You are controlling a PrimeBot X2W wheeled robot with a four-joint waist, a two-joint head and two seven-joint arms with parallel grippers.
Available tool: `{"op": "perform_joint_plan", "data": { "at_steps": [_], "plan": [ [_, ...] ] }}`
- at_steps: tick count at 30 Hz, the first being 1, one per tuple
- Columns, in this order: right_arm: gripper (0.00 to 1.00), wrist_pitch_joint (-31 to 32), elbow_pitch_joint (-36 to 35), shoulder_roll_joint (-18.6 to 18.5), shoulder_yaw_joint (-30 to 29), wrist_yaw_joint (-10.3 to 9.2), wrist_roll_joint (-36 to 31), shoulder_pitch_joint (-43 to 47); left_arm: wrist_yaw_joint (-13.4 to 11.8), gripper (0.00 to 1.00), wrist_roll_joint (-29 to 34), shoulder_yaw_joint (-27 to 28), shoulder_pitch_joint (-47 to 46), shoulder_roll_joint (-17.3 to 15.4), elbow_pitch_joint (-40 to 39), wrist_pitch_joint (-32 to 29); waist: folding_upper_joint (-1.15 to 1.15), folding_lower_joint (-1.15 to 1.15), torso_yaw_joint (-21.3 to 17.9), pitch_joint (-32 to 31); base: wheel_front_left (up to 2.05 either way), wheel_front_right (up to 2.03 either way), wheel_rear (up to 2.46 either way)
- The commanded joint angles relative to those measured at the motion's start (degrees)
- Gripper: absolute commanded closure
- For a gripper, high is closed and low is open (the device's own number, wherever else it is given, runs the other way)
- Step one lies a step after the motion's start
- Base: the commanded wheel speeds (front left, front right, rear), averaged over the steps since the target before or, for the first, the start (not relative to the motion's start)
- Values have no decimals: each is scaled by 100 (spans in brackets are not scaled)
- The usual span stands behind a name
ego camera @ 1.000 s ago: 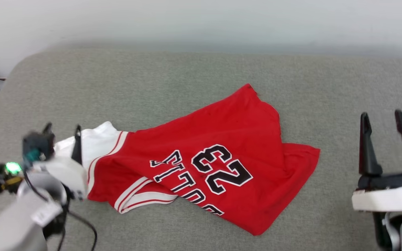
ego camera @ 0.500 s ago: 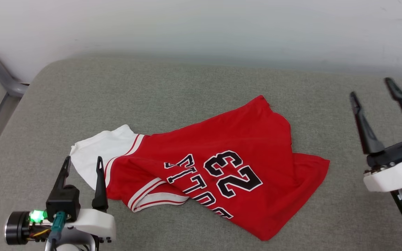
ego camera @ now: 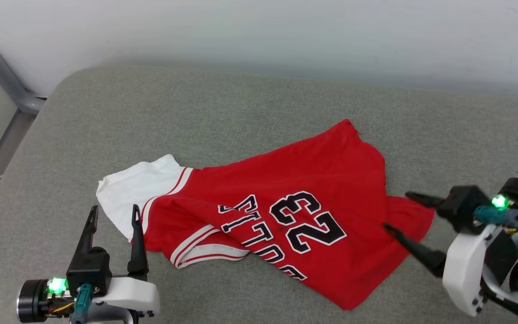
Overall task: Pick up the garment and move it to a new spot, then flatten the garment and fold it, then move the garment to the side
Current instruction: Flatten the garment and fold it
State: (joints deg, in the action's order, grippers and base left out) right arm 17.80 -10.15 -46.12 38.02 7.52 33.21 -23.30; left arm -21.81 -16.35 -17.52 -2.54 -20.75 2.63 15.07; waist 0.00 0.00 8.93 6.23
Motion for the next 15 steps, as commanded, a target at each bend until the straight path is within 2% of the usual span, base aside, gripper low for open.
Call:
{"op": "perform_joint_plan", "data": {
  "at_steps": [1, 5, 10, 15],
  "plan": [
    [0, 174, -94, -128, 246, -6, 78, -128, 48, 0, 88, 70, 54, 74, -17, 14, 0, 0, 17, 68, 0, 0, 0],
    [0, 672, -244, -401, 1111, -7, 329, -442, 214, 0, 296, 212, -20, 290, -39, 14, 0, 0, 53, 236, 0, 0, 0],
    [0, 1026, -6, -565, 2134, -7, 468, -902, 428, 0, 514, 326, -164, 580, -30, 14, 0, 0, 152, 497, 0, 0, 0],
    [0, 852, 517, -447, 2781, -7, 470, -1355, 626, 0, 683, 464, -282, 827, -23, 14, 0, 0, 268, 741, 0, 0, 0]
  ]
}}
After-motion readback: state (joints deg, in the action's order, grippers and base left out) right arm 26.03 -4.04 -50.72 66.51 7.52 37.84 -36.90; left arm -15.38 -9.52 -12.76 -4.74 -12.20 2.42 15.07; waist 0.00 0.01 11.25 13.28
